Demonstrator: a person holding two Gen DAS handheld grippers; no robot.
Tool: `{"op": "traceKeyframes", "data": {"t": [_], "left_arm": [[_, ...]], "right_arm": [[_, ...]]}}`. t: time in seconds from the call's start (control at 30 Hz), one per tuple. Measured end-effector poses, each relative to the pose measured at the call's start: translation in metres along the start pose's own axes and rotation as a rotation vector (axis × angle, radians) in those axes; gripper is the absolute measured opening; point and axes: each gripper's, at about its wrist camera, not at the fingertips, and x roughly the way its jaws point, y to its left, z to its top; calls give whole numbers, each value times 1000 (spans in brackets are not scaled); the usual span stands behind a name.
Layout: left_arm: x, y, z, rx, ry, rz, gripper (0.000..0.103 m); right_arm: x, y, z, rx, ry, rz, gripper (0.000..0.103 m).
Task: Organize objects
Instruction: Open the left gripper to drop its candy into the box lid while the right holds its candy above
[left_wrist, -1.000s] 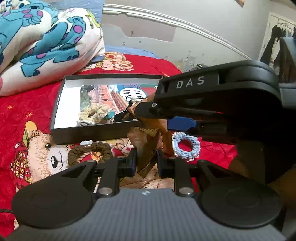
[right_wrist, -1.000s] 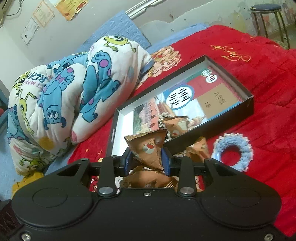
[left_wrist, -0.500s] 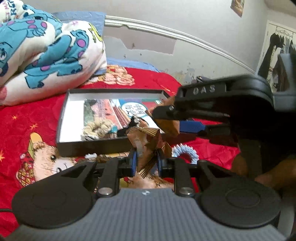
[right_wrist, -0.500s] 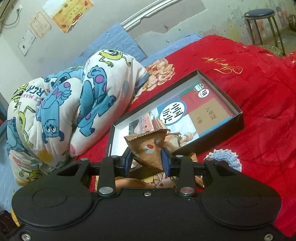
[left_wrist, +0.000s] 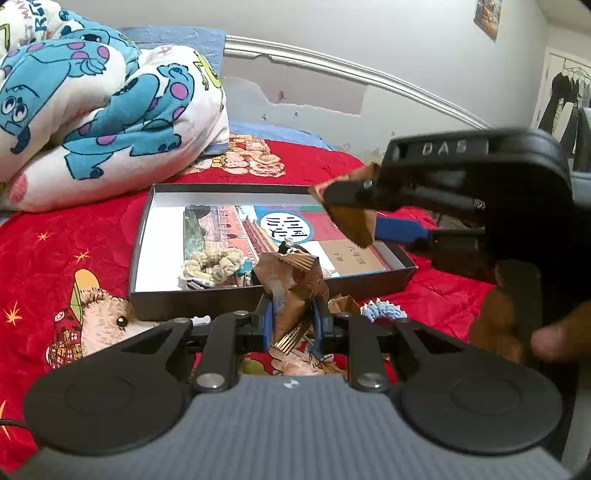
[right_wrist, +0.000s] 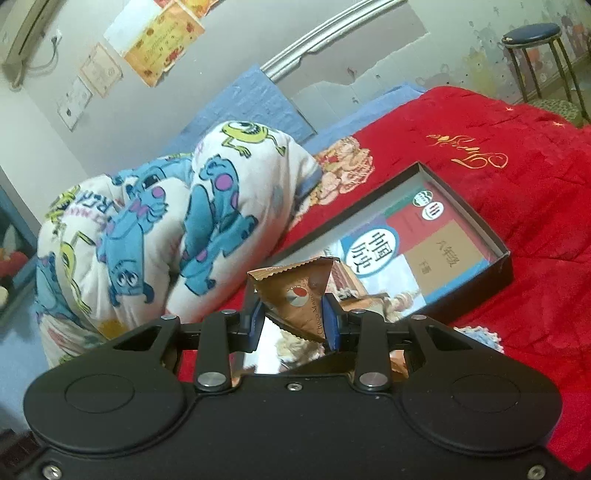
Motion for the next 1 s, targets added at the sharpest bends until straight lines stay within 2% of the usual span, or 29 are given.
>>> {"op": "traceKeyframes", "data": {"t": [0.17,0.47,0.67,0.83,0.93,1.0], "left_arm": [[4,2,3,-35,12,29,25],[6,0,26,-21,-49,56,26],[21,-20,49,27,-68,44,26],[41,-38,64,47,-52,48,26],[55,-44,72,32,-42,44,26],[67,-46,80,10,-18,21,25]], "right_arm": [[-1,4,6,-19,-15,18,32],[-3,3,19,-48,-40,-11,32],[-9,-13,42,-31,-71,2,32],[-14,-36,58,22,-102,-1,32],[-13,-50,65,58,-104,-29,32],[-8,-60,71,86,-74,-69,32]]}}
